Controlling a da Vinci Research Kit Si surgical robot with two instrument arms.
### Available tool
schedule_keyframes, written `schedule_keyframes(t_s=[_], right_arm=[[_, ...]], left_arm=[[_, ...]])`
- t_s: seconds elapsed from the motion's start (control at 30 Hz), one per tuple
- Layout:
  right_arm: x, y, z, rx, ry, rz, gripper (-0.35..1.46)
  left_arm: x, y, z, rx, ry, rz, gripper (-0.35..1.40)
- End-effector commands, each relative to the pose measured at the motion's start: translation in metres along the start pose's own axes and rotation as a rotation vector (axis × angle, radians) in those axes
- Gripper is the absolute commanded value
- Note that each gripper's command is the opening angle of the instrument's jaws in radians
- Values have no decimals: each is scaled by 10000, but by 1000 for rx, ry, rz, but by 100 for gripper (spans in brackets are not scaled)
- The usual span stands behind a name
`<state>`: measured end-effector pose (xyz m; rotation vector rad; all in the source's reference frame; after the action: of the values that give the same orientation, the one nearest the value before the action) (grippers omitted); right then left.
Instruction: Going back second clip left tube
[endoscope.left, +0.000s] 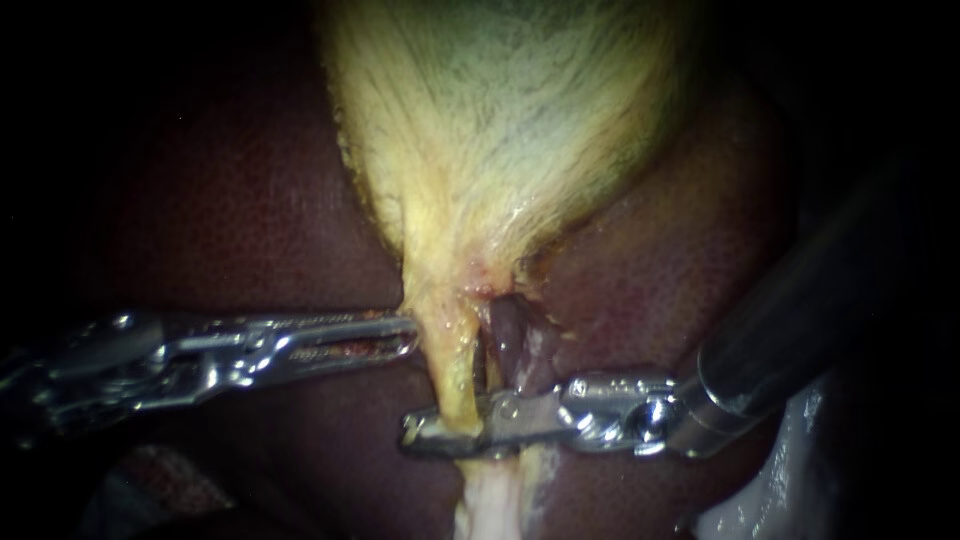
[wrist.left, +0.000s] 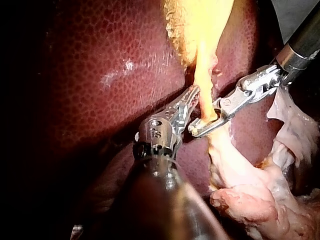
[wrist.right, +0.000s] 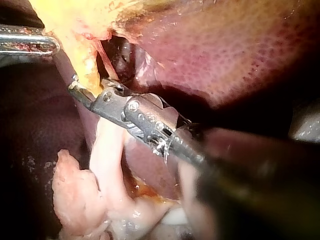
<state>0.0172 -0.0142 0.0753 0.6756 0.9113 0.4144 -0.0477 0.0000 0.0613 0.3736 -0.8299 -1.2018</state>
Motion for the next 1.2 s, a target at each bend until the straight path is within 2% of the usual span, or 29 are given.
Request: schedule_keyframes(t_s=[0.03,0.2,0.27,0.4,0.47,0.5,0.6,0.83,1.2], right_arm=[[0,0,0,0,0,0,-35],[0,-2,1,0,-3,0,-35],[1,-3,1,9,16,-1,-35],[5,-6,4,24,64,4,33],[7,-7,6,29,86,-31,51],[7,-7,6,32,100,-55,55],[7,-6,6,41,127,-133,56],[11,-1,14,26,132,-297,60],[9,15,14,18,145,-433,60]], left_arm=[[0,0,0,0,0,0,-28],[0,0,0,0,0,0,-28],[0,0,0,0,0,0,-28],[0,0,-1,0,0,0,-28],[1,1,-1,0,0,0,-28],[1,1,-2,0,0,0,-28],[1,1,-2,1,0,0,-28],[1,0,-3,3,2,0,-28],[1,-1,-3,2,1,0,-28]])
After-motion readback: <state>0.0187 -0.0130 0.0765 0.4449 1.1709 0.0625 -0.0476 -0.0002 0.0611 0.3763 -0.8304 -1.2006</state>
